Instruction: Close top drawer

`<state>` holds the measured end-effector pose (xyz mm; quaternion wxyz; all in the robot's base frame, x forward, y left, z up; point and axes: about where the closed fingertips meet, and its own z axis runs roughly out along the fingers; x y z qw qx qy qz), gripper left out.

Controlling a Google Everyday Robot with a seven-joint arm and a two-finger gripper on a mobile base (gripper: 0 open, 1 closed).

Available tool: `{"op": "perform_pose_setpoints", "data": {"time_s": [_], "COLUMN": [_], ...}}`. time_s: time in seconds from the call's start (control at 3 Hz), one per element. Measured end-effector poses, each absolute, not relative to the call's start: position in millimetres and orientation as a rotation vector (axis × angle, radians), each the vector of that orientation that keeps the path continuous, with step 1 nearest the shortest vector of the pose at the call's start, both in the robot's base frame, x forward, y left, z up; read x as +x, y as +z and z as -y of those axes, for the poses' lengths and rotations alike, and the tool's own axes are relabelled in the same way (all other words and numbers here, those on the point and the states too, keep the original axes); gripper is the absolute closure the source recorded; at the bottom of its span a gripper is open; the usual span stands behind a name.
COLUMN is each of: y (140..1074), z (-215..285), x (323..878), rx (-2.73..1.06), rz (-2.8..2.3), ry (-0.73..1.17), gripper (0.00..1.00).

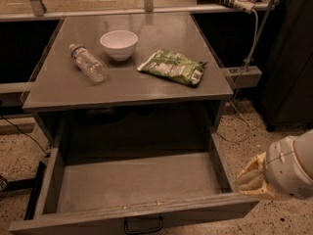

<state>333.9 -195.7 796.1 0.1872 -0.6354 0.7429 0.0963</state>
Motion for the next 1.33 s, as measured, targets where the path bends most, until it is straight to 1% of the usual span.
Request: {"op": "perform_pose_setpoints", "data": {"time_s": [0.67, 1.33], "y": [705, 657], "z": [171, 144], "x": [316, 317], "rx": [-1.660, -1.622], "rz": [-2.032, -1.955], "ry": [0.439, 0.467], "gripper": [1.00, 1.00]}}
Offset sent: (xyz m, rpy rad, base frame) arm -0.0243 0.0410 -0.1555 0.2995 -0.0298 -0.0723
